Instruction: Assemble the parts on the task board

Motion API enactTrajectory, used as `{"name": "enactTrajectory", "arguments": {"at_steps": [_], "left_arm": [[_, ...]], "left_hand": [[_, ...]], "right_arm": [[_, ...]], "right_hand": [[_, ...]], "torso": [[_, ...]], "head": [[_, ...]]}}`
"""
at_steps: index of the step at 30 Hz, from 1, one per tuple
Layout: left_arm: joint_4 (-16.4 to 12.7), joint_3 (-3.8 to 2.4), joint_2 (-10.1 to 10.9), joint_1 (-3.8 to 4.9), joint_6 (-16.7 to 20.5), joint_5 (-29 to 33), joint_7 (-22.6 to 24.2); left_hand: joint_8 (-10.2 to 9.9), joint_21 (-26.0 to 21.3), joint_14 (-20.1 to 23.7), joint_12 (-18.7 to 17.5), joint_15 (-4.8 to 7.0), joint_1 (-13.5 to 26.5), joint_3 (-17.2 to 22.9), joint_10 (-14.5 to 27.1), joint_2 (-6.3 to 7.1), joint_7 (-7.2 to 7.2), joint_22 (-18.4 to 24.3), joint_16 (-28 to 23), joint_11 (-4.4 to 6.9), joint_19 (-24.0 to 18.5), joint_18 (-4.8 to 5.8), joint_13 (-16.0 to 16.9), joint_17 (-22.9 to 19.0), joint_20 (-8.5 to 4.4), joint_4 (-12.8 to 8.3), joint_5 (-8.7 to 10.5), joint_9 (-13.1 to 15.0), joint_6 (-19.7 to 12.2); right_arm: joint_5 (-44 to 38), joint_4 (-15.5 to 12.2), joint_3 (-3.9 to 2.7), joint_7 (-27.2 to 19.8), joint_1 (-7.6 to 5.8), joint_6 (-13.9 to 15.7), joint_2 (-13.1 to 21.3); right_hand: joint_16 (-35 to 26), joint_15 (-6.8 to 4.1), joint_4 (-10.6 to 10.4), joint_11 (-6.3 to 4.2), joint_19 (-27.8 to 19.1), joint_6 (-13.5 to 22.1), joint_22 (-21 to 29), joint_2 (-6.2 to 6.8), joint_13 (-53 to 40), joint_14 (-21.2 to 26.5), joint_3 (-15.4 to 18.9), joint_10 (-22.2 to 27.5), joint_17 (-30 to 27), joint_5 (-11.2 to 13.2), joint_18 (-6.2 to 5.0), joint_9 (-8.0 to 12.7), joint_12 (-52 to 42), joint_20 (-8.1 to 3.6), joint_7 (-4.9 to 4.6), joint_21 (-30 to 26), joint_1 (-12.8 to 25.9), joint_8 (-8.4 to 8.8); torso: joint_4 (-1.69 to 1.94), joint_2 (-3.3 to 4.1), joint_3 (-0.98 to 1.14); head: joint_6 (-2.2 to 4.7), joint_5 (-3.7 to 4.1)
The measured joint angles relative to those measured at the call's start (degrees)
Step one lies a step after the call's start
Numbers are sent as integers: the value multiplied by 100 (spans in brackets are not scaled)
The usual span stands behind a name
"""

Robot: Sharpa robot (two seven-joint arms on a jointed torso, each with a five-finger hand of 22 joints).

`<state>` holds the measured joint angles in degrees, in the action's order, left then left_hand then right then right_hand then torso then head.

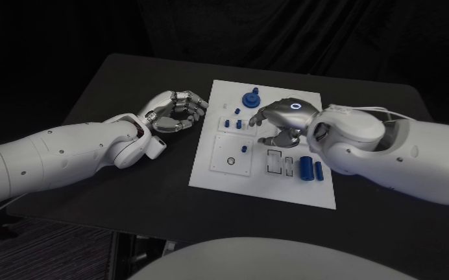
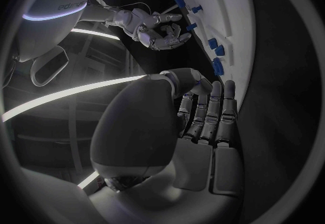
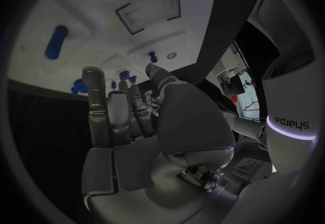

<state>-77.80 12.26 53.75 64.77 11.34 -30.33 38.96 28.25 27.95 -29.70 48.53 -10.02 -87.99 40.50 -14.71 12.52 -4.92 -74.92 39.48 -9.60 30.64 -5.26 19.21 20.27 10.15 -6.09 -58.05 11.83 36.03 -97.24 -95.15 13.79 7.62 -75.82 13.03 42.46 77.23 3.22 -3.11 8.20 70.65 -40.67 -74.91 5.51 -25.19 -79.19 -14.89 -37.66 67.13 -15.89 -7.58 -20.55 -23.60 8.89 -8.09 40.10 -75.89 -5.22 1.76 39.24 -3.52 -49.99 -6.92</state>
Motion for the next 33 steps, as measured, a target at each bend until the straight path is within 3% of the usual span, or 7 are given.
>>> {"name": "enactTrajectory", "arguments": {"at_steps": [3,6,8,9,11,20,33], "left_arm": [[-66,1,41,-3,8,0,0],[-114,1,66,-4,23,0,0],[-144,1,85,-4,44,0,0],[-156,1,93,-4,57,0,0],[-183,0,108,-4,82,0,0],[-327,1,183,-5,251,0,0],[-517,-1,296,-5,579,0,0]], "left_hand": [[0,36,0,0,0,0,0,0,0,0,0,0,0,0,0,2,0,0,0,11,3,0],[37,141,0,31,0,-13,-4,21,-14,0,0,0,-21,-6,0,20,-3,-6,-2,202,18,0],[37,344,0,45,0,33,-174,21,-226,-21,0,0,-21,-119,0,21,-27,-69,94,1018,24,21],[37,406,0,45,0,69,-247,21,-310,-21,1,0,-21,-179,2,21,-40,-72,166,1255,25,21],[37,491,0,45,0,191,-453,21,-433,-21,0,0,-21,-318,72,12,-57,-80,376,1383,25,21],[37,522,238,45,73,264,-801,79,-506,-44,1,-24,37,-569,92,-47,-68,-112,865,1398,0,44],[37,546,589,111,149,-155,-967,193,-549,-44,1,22,8,-885,91,-68,-68,-203,837,1398,-18,44]], "right_arm": [[63,-139,-8,0,-271,10,364],[118,-210,-8,18,-448,2,646],[153,-231,2,44,-546,-21,840],[167,-229,8,61,-578,-35,922],[194,-186,20,106,-625,-78,1072],[245,27,35,214,-565,-246,1305],[248,218,42,186,-259,-323,1150]], "right_hand": [[14,0,-273,-13,34,-76,0,64,36,0,189,69,4,-11,0,59,-42,-8,132,0,256,0],[28,-25,-595,12,51,-58,0,130,156,-25,335,217,13,-31,0,140,26,-9,171,0,308,72],[28,-25,-813,28,51,-58,0,222,247,-26,401,283,13,-53,0,199,90,-9,171,0,244,104],[28,-25,-935,33,57,-57,0,278,298,-26,433,321,11,-52,0,225,120,-3,171,0,188,105],[28,-25,-1090,50,71,-58,1,347,362,-26,469,339,3,-52,0,263,136,11,171,-7,115,105],[62,-25,-1269,38,92,-191,1,302,477,-25,492,327,-8,-52,0,295,166,-10,159,-51,-181,78],[114,17,-1263,5,238,-272,1,245,552,-67,486,-82,83,-51,0,336,69,26,177,187,-300,79]], "torso": [[0,-3,4],[-3,-5,7],[-7,-7,7],[-7,-7,7],[-8,-7,6],[-5,-14,-15],[39,1,-5]], "head": [[0,2],[0,-7],[0,-13],[0,-15],[0,-16],[0,-14],[0,59]]}}
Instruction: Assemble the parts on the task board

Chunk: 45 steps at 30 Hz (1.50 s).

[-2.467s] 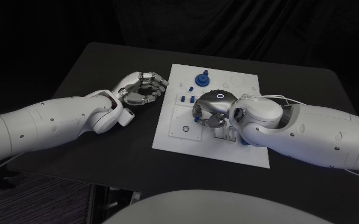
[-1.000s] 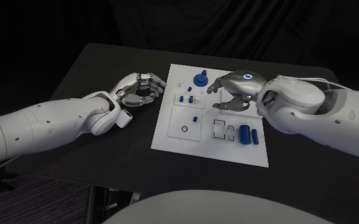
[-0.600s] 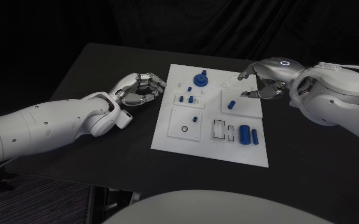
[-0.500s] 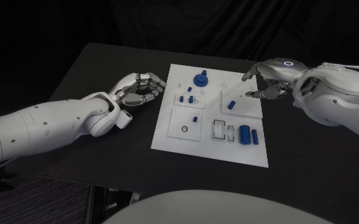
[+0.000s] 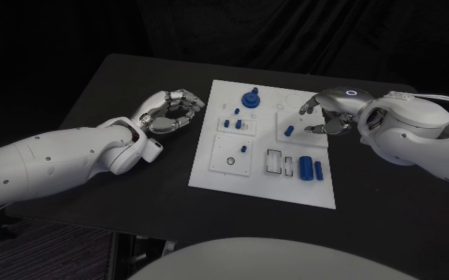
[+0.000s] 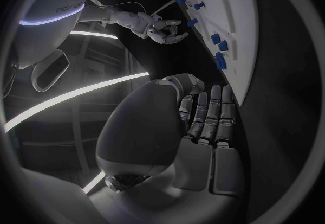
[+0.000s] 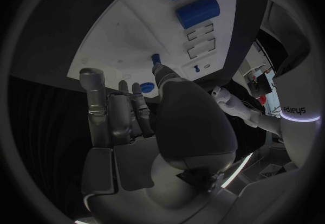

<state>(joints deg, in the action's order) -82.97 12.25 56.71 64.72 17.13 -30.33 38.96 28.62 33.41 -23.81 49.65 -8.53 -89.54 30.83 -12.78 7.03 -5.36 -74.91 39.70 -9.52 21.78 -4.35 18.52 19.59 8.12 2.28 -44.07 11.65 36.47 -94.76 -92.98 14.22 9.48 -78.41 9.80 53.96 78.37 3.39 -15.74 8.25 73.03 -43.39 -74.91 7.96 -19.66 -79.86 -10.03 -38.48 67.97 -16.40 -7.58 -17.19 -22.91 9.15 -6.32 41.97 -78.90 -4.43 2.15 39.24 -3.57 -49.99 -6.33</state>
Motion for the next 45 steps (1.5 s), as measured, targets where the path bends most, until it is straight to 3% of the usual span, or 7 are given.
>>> {"name": "enactTrajectory", "arguments": {"at_steps": [10,17,36,39,45], "left_arm": [[5,0,-3,0,57,0,0],[26,0,-7,0,55,0,0],[86,1,-43,0,17,0,0],[92,1,-50,0,4,0,0],[99,1,-52,0,-27,0,0]], "left_hand": [[-21,78,17,23,-18,-116,-29,20,8,2,0,26,-20,-17,-1,-8,0,17,-65,0,0,-2],[-21,110,37,45,-37,-140,-29,29,-16,2,0,45,-12,-17,-1,-15,0,17,-95,0,-4,-2],[-21,157,36,45,-37,-215,-30,40,-46,-35,0,67,-1,-16,-1,-26,-10,17,-159,0,-4,-40],[-21,181,36,45,-37,-215,-30,40,-46,-51,0,67,-1,-16,-1,-26,-14,17,-159,0,-4,-30],[-21,211,34,45,-80,-236,-13,60,-67,-100,0,90,-22,-37,-2,-31,-18,38,-175,0,-4,-22]], "right_arm": [[8,150,0,-146,203,17,-185],[50,277,0,-278,290,45,-325],[159,538,-3,-526,353,130,-705],[172,562,-3,-548,362,137,-748],[204,584,-3,-584,373,154,-778]], "right_hand": [[64,-15,237,-50,120,-71,0,-122,138,-88,-72,-358,76,1,0,57,2,-35,-75,213,-151,0],[64,-35,412,-50,120,-125,-4,-183,221,-107,-148,-500,78,1,0,80,74,-34,-194,234,-242,0],[127,-57,565,-100,220,-283,-3,-225,360,-170,-247,-874,172,2,0,116,156,-59,-367,435,-284,0],[131,-90,620,-119,244,-380,-3,-257,398,-203,-306,-1039,193,2,0,116,189,-78,-362,487,-316,-41],[197,-182,812,-234,335,-952,-2,-380,525,-294,-654,-1586,298,2,1,-37,298,-169,-264,708,-448,-302]], "torso": [[-17,-1,-1],[-29,2,-3],[-35,8,2],[-36,8,1],[-31,3,0]], "head": [[0,-21],[0,-19],[0,1],[0,-3],[0,-4]]}}
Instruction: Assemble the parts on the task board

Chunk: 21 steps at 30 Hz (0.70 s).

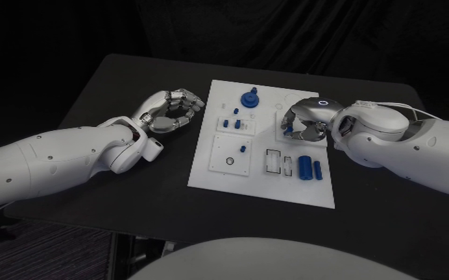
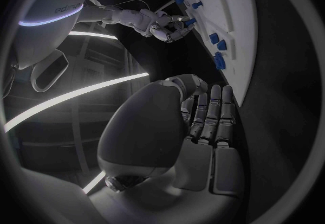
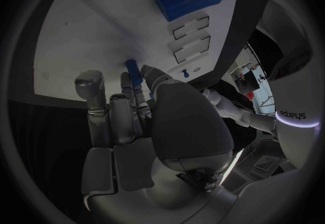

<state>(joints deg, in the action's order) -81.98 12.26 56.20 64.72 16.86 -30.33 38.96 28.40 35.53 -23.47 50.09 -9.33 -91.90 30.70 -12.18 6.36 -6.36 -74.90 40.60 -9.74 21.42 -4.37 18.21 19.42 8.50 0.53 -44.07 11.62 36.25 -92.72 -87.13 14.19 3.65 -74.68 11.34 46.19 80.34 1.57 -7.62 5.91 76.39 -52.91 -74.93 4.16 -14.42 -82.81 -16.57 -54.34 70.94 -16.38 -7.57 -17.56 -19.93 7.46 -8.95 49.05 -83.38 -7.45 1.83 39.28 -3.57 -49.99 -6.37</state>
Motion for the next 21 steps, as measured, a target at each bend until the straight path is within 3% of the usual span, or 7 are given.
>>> {"name": "enactTrajectory", "arguments": {"at_steps": [8,17,21], "left_arm": [[0,-1,6,0,-35,0,0],[-2,1,9,0,-58,0,0],[-2,0,10,0,-68,0,0]], "left_hand": [[0,0,0,22,0,0,0,0,0,0,0,0,0,0,0,-5,-5,0,0,0,0,0],[0,-1,0,22,0,0,0,0,1,0,0,0,0,0,0,-5,-5,0,0,0,0,0],[0,19,-20,22,-20,1,0,0,1,0,0,0,0,0,0,-5,-5,0,1,0,0,0]], "right_arm": [[34,10,-1,-22,3,101,9],[45,-184,-5,-33,-8,347,145],[52,-367,-3,-41,-115,471,244]], "right_hand": [[21,-51,244,-92,51,-409,0,-35,93,-51,-243,-352,60,7,-1,-270,112,-51,92,173,-146,-226],[40,-106,346,-32,95,-521,1,-41,110,-105,-264,-477,97,24,-1,-473,191,-95,142,288,-152,-325],[40,-126,370,-29,81,-528,1,-41,124,-94,-289,-497,90,28,0,-508,193,-122,135,288,-152,-325]], "torso": [[12,-7,-3],[8,-12,-1],[2,-12,3]], "head": [[0,-25],[0,-52],[0,-53]]}}
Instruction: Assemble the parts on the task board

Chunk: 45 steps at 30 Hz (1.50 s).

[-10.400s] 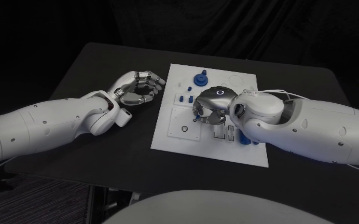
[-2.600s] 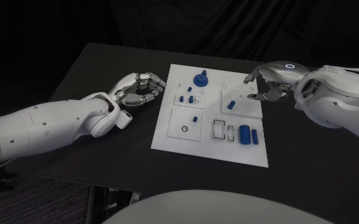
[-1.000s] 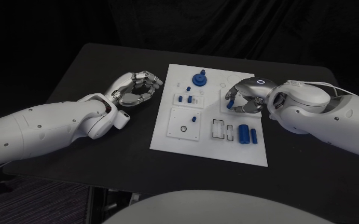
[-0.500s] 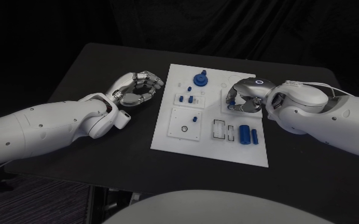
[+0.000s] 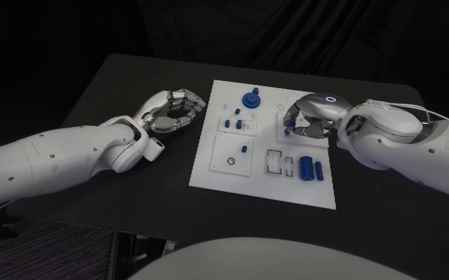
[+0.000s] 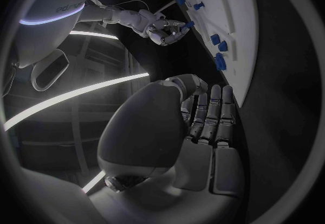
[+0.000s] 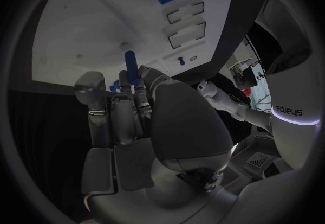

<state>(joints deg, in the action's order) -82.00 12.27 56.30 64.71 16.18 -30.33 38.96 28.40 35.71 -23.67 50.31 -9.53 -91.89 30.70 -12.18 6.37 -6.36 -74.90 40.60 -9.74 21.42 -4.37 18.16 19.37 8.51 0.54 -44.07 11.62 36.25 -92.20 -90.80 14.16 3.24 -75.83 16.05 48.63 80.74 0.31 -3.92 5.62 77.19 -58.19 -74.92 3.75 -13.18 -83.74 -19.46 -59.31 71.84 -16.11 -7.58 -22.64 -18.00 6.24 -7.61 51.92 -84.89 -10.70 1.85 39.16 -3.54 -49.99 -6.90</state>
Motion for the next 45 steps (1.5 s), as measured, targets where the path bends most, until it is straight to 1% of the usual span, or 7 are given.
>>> {"name": "enactTrajectory", "arguments": {"at_steps": [7,12,17,24,35,40,45], "left_arm": [[5,-1,-4,0,-14,0,0],[22,-1,-22,0,-25,0,0],[39,-1,-54,0,-45,0,0],[58,-1,-92,0,-79,0,0],[63,0,-118,0,-112,0,0],[76,0,-141,0,-124,0,0],[88,-1,-160,0,-149,0,0]], "left_hand": [[0,0,0,0,0,0,0,0,0,-20,0,21,0,0,0,-6,-6,0,0,0,0,20],[0,0,0,0,0,0,0,0,0,-20,0,21,0,0,0,-6,-6,0,0,0,0,20],[0,0,0,0,0,0,0,0,0,-20,0,21,0,0,0,-5,-5,0,0,0,0,20],[0,22,-20,0,-20,0,0,0,0,-41,0,21,0,23,-1,-11,-5,23,0,0,0,-1],[0,22,-20,0,-20,0,0,0,0,-41,-4,21,0,23,-1,-11,-10,23,1,0,1,-1],[0,22,-20,0,-20,0,0,0,0,-41,-4,21,0,23,-1,-11,-10,22,1,0,1,-1],[0,21,-20,0,-20,0,0,0,0,-41,-3,21,0,23,-1,-16,-10,22,1,0,1,-1]], "right_arm": [[7,-509,-11,-2,-271,175,236],[9,-898,-6,-2,-318,235,260],[6,-1092,-3,-11,-306,235,118],[-145,-1089,-3,-81,-77,213,-379],[-554,-619,-2,-283,287,133,-1118],[-661,-493,-3,-361,405,68,-1292],[-772,-387,-2,-429,457,6,-1422]], "right_hand": [[0,0,22,9,0,-34,0,0,-2,0,10,-9,-7,0,0,-21,10,0,7,0,0,0],[0,0,62,29,0,-33,1,0,-4,0,2,-30,6,1,0,-34,27,0,7,39,0,0],[0,-21,62,30,0,-33,1,-1,-4,-21,1,-30,17,1,0,-34,42,0,7,48,-1,0],[0,-21,89,30,0,-12,1,-2,-2,-21,-25,-30,-4,1,0,-39,71,0,-14,48,-2,0],[0,-21,109,29,0,28,1,24,14,-21,-46,-30,-18,2,0,-39,89,0,-14,48,-25,34],[-1,-21,109,30,0,28,1,25,16,-21,-46,-30,-18,2,0,-38,98,0,-14,47,-24,34],[-1,-21,109,30,0,28,1,25,16,-21,-46,-30,-18,2,0,-38,110,0,-14,48,-23,34]], "torso": [[-10,-3,0],[-15,-3,-4],[-13,-3,-9],[-9,-2,-11],[2,1,-4],[7,4,-5],[14,8,-9]], "head": [[0,-38],[0,-48],[0,-66],[0,-90],[0,-98],[0,-82],[0,-70]]}}
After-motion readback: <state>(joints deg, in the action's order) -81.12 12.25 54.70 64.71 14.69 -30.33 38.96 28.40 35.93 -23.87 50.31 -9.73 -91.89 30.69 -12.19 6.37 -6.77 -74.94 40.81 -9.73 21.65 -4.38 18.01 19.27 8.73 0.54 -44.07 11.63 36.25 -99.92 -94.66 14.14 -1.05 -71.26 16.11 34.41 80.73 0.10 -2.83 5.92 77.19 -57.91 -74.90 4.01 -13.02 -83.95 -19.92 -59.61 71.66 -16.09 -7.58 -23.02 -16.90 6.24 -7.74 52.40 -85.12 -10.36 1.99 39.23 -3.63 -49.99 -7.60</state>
